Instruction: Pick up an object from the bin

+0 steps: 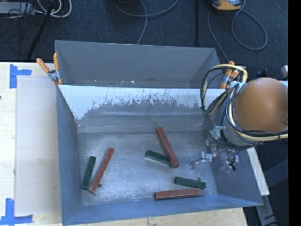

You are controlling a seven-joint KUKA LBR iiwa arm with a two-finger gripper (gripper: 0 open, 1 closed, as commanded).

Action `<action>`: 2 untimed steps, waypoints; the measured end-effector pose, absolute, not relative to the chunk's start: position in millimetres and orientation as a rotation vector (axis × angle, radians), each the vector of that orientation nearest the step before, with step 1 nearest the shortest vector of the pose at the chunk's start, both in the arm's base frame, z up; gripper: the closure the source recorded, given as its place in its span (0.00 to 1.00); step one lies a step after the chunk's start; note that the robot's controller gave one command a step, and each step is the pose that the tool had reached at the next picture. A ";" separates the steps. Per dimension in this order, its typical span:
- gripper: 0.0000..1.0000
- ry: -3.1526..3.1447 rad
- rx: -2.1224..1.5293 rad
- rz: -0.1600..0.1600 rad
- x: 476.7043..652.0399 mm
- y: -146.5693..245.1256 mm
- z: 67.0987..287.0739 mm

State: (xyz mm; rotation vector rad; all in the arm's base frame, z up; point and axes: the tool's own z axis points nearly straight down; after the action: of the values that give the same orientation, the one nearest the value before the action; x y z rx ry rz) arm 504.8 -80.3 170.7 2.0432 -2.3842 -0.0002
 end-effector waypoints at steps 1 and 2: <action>0.00 -2.216 2.235 -0.003 488.9 -142.4 72.7; 0.00 -2.156 2.295 0.001 497.3 -65.0 141.5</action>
Offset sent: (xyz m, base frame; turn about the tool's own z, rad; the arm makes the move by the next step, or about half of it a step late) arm -0.0186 -0.0656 -0.1007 -0.1643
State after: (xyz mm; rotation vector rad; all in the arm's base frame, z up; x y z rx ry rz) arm 497.3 -65.0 141.5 2.2955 -2.1559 0.0013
